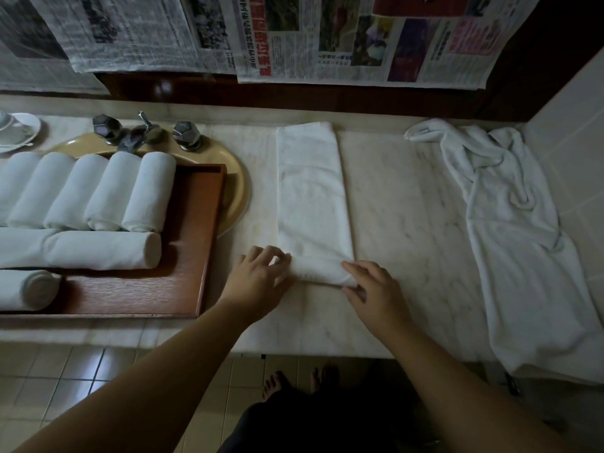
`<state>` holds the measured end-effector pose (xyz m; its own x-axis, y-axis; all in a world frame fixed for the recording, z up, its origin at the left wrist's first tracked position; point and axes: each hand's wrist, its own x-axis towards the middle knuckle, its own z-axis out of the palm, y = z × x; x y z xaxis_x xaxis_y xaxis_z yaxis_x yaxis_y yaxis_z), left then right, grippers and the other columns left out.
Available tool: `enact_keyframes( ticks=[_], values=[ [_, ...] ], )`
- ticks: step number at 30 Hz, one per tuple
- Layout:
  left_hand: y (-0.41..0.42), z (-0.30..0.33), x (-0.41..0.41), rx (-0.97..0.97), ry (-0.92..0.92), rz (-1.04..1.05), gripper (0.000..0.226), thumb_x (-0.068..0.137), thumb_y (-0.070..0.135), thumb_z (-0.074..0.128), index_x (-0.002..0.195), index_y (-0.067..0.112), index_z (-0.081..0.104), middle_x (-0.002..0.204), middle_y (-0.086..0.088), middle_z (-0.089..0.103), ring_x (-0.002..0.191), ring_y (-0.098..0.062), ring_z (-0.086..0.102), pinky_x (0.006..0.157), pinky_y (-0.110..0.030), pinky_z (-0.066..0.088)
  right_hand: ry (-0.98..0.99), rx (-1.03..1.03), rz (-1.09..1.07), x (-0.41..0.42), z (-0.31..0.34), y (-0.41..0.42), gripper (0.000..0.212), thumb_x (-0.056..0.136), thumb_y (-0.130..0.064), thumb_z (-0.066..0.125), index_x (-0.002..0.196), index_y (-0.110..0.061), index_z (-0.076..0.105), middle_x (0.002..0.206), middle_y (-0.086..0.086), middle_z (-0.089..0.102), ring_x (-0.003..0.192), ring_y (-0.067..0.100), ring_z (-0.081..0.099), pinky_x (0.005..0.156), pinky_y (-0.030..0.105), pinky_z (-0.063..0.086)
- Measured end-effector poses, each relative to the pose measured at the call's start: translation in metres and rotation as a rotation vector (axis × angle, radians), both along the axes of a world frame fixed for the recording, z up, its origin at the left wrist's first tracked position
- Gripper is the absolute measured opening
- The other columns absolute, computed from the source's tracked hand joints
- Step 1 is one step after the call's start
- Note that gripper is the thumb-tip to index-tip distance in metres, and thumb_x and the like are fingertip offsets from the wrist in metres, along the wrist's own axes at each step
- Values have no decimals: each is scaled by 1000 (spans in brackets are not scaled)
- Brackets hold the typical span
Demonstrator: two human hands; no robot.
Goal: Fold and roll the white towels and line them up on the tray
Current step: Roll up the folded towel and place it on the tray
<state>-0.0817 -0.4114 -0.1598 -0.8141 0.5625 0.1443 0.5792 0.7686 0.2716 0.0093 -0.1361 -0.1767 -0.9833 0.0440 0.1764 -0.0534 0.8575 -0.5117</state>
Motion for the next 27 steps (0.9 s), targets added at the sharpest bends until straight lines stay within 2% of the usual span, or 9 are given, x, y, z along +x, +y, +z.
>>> enact_keyframes(
  ticks=[3,7,10,12,15,17,20,24,27],
  values=[
    [-9,-4,1,-30,-7,-20,45,98,52,61,131,23,71,126,2,65,108,-29,59,83,-44,52,-80,64,56,4,1,5,53,89,-37,79,137,-23,64,118,-5,61,100,19,56,78,44,53],
    [-8,-5,21,-21,13,30,47,102,54,48,128,22,69,123,2,63,105,-26,56,82,-42,51,-89,82,117,3,5,9,54,92,-38,75,141,-20,62,119,-4,52,103,19,55,85,42,50],
    [-4,-9,36,-14,72,29,41,103,42,52,126,12,68,119,-4,61,99,-28,56,75,-44,55,-104,144,194,2,10,9,57,96,-35,70,148,-14,55,119,-2,52,103,19,54,86,45,52],
    [0,-8,41,19,62,33,39,103,29,61,135,8,63,113,-7,62,92,-25,57,68,-42,57,-95,165,244,-1,14,8,61,97,-31,69,152,-14,49,115,-1,54,99,19,53,85,40,53],
    [5,0,45,-52,34,-21,64,97,18,69,155,23,44,111,-6,61,92,-21,55,71,-33,51,-51,201,274,-4,19,10,54,95,-29,70,147,-26,55,111,-3,57,92,19,54,79,33,52],
    [8,4,44,-89,48,-10,65,96,24,67,156,29,41,120,-8,59,103,-25,55,82,-37,50,-4,265,267,-5,22,9,48,94,-31,70,141,-27,62,113,-3,61,94,20,55,78,36,52],
    [10,4,42,-118,98,-16,63,95,48,66,152,25,49,132,-4,55,117,-27,53,92,-42,49,62,321,257,-4,21,1,51,86,-34,78,134,-19,68,120,3,63,102,25,59,81,40,53],
    [9,-6,28,-33,37,-55,52,98,42,60,146,22,59,125,-1,61,110,-27,58,86,-44,53,73,169,287,-11,12,5,51,85,-21,83,133,-12,69,112,3,63,96,24,58,79,38,53],
    [6,2,10,34,-143,-23,47,103,51,50,144,31,60,130,2,65,113,-26,56,92,-43,51,-72,17,282,-22,18,10,46,94,-25,75,137,-13,65,112,-2,61,100,17,55,88,35,52]
  ],
)
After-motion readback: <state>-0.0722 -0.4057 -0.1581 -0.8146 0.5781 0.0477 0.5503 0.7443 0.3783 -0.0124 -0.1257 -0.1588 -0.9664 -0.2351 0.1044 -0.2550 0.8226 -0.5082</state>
